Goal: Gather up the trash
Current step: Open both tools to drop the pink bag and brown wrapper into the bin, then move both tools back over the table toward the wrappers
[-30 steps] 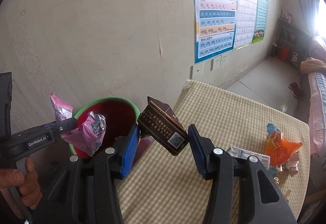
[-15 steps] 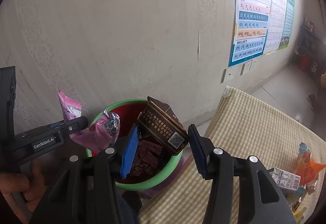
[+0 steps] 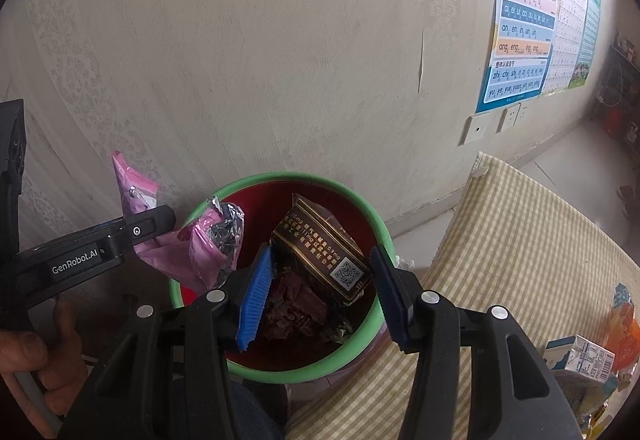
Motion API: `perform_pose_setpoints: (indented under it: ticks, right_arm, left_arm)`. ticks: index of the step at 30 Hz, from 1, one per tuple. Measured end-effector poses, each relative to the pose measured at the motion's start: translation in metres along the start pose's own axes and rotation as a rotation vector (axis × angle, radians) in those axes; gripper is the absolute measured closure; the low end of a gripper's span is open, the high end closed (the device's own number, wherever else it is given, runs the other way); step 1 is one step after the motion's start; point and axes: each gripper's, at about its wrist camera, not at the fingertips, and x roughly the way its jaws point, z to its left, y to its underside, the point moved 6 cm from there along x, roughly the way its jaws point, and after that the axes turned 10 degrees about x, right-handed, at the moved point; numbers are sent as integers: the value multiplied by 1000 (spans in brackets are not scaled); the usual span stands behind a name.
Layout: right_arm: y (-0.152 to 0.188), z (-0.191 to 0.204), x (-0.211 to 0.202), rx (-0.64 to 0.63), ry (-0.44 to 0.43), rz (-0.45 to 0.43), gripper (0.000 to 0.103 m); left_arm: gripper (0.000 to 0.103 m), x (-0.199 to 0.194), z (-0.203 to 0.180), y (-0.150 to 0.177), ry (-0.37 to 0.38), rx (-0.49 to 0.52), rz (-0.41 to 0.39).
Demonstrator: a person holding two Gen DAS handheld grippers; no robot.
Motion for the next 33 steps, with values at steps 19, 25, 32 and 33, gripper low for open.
perform_pose_setpoints:
  ticks: [19, 25, 32, 33]
  right_arm:
    - [19, -39, -39, 75, 56, -20, 15]
    - [32, -71, -70, 126, 99, -46, 15]
    - [48, -114, -107, 197, 161, -89, 15]
    - [50, -120, -111, 208, 169, -95, 15]
  left_arm:
    - [6, -20, -9, 9, -5, -7, -35]
    - [6, -24, -44, 16, 34, 37, -32]
    - [6, -26, -94, 29, 82, 104, -24]
    - [6, -27, -101, 31, 87, 113, -24]
